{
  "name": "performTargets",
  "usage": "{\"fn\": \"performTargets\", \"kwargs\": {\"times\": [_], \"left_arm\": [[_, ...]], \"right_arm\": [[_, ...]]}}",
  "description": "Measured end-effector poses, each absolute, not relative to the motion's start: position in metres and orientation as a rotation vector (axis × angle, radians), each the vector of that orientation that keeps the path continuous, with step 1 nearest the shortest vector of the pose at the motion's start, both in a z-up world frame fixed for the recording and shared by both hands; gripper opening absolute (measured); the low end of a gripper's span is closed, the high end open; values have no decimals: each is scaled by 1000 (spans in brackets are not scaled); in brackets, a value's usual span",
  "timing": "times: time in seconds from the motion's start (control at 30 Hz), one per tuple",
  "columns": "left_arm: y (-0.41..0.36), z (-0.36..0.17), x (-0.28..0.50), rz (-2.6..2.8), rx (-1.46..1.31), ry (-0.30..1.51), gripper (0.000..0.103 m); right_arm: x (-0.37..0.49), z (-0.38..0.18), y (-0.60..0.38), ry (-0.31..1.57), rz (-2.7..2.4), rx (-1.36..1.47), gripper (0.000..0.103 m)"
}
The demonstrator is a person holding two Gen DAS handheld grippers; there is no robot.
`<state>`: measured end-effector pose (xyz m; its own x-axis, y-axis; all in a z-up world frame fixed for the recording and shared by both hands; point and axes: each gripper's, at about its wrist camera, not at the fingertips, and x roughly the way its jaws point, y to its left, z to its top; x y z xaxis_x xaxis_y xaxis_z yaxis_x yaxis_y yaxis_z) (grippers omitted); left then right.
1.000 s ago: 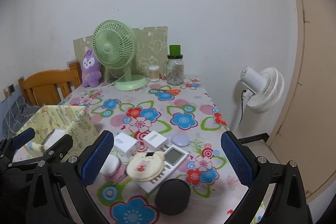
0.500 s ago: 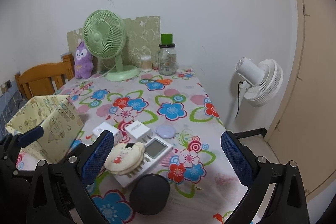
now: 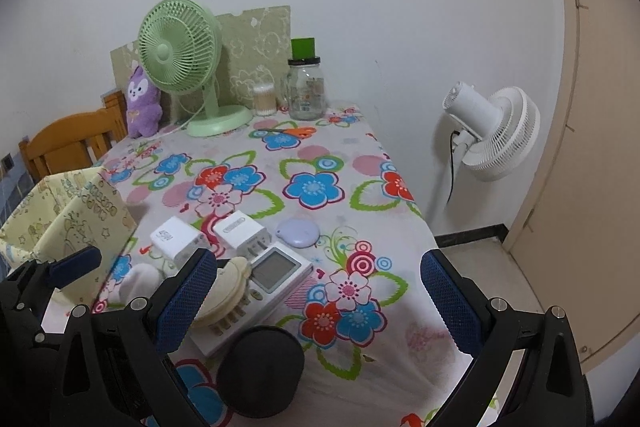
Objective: Organize rigid objects
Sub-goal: 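Move the left tool to the beige bunny compact and close on it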
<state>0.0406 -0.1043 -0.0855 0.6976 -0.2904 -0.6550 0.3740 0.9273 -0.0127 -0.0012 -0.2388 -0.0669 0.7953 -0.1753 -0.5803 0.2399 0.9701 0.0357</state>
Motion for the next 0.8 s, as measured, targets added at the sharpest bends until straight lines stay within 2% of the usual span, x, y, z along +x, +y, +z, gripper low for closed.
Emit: {"fn": "performTargets", "kwargs": {"times": [0.4,0.67,0.8], "left_arm": [[-129,-107,61,-445,125,832,80],[-134,-114,66,-457,121,867,74],[-140,-113,63,-464,153,848,65]], "right_arm": [[12,-89,-261,687,-246,164,103],[21,-100,-268,725,-234,212,103],[24,-102,-267,737,-234,208,103]]}}
